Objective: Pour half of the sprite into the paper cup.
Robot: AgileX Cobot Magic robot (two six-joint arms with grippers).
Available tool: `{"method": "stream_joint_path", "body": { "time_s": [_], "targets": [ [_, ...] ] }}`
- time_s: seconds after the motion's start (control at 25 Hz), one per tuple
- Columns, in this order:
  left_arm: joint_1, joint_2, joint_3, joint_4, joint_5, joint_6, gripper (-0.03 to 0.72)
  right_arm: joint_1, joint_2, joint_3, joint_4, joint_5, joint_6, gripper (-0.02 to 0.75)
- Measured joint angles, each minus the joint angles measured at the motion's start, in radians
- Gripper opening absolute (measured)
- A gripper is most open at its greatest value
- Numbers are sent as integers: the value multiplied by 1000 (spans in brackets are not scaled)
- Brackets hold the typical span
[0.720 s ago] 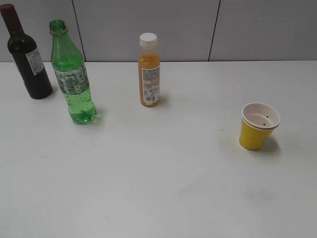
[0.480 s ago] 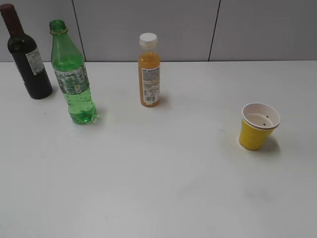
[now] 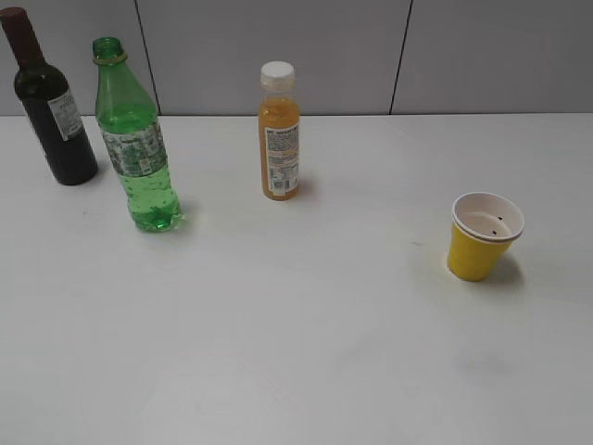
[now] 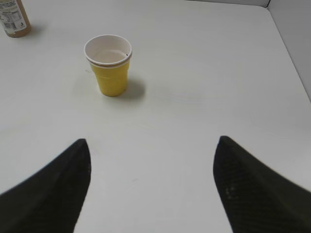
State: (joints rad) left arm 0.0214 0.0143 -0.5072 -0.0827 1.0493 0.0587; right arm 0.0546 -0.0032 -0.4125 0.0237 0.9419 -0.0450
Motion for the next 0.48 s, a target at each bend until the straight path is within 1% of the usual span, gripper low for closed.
{"method": "stream_joint_path", "body": {
  "time_s": [0.16, 0.48],
  "targets": [
    [0, 0, 0, 0, 0, 0, 589, 0, 0, -5, 0, -5, 0, 592],
    [0, 0, 0, 0, 0, 0, 589, 0, 21, -25, 0, -136, 0, 592]
  ]
}}
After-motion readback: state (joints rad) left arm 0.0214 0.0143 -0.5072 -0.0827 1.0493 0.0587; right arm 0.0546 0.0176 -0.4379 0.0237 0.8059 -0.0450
